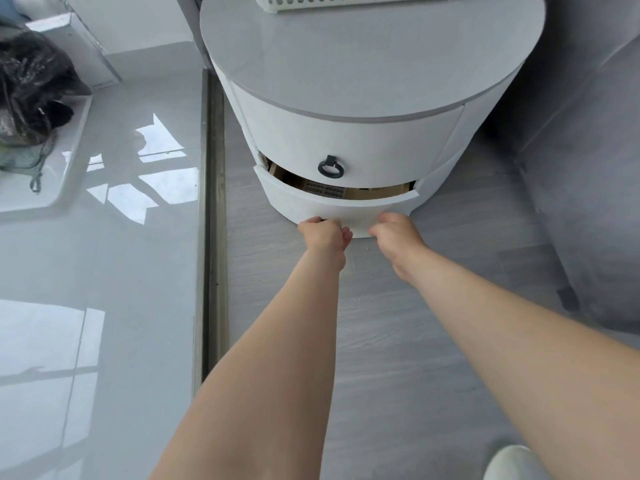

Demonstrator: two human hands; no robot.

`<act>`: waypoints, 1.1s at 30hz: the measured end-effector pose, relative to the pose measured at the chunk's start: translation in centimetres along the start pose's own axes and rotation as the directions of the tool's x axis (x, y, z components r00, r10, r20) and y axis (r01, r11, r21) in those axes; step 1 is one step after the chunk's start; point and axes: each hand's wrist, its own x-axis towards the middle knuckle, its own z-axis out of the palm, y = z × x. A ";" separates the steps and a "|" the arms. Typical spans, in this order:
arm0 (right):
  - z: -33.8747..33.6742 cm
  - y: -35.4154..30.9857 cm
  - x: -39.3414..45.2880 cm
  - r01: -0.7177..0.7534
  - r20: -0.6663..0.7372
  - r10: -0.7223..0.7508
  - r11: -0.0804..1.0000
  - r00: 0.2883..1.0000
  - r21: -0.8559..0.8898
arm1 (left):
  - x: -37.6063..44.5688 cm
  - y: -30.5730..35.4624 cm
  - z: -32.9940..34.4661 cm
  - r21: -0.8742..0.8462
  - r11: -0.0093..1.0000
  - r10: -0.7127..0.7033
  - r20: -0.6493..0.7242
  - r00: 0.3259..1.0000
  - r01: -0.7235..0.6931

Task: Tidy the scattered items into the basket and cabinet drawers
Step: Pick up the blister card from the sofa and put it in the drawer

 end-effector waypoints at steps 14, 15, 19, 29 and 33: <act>0.7 -0.9 0.2 -0.004 0.079 -0.006 0.991 0.997 0.133 | -1.5 1.9 -0.3 0.089 0.980 0.169 0.091 0.982 -0.177; 0.7 -1.0 0.4 -0.006 0.081 -0.005 0.991 0.997 0.137 | -1.7 2.1 -0.3 0.087 0.981 0.163 0.102 0.981 -0.172; 1.2 -1.1 0.5 -0.029 0.080 0.018 0.991 0.997 0.132 | -1.2 2.2 -1.0 0.105 0.981 0.149 0.127 0.981 -0.162; 1.0 -1.1 0.9 -0.038 0.185 0.037 0.999 0.982 0.005 | -0.2 2.0 -0.6 0.163 0.949 0.231 0.222 0.947 -0.270; 1.0 -0.1 1.6 -0.034 0.199 0.038 0.999 0.979 -0.023 | -0.2 2.0 -0.7 0.203 0.943 0.207 0.261 0.943 -0.264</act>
